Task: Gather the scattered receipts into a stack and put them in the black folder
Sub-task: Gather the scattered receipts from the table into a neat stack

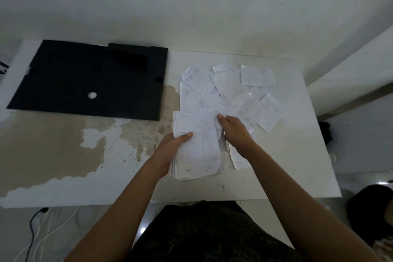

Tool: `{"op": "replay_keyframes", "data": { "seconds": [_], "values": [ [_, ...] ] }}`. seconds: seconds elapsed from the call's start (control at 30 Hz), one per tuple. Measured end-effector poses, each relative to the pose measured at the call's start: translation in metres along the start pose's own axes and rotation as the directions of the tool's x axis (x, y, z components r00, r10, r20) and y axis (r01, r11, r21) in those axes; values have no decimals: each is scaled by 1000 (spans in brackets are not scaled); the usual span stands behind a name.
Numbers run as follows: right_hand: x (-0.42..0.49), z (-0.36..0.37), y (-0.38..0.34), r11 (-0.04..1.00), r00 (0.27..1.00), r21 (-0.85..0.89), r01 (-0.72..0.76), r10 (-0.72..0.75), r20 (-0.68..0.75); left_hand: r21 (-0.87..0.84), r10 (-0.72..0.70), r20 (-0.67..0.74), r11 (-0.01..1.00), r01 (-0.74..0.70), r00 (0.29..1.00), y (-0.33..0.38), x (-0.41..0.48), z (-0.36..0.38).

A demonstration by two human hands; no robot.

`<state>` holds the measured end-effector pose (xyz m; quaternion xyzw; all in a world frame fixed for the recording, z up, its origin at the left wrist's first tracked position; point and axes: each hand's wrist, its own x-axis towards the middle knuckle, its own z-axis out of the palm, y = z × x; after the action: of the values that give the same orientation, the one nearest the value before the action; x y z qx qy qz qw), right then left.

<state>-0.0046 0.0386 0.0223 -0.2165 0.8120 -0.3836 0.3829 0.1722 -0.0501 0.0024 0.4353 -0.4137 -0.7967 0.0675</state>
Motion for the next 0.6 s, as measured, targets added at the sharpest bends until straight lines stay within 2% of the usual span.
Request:
{"op": "replay_keyframes", "data": {
  "seconds": [0.1, 0.23, 0.37, 0.43, 0.57, 0.6],
  "values": [
    [1, -6, -3, 992, 999, -126, 24, -18, 48, 9, 5, -17, 1000, -5, 1000, 0, 3, 1],
    [1, -10, -3, 995, 997, -96, 16, -9, 81, 21, 30, -38, 999, -29, 999, 3, 5, 5],
    [-4, -9, -8, 986, 987, -146, 82, -60, 151, 42, 64, -66, 997, -62, 996, 9, 10, 11],
    [-2, -8, -8, 990, 990, -119, 73, -58, 129, 43, 77, -70, 996, -74, 995, 13, 13, 15],
    [5, -11, -1, 996, 998, 66, 51, -53, 24, -22, 100, -88, 995, -102, 991, 19, 19, 19],
    [6, -12, -2, 996, 997, 45, 76, -77, 32, -29, 103, -100, 994, -106, 990, 20, 22, 20]
  ]
}}
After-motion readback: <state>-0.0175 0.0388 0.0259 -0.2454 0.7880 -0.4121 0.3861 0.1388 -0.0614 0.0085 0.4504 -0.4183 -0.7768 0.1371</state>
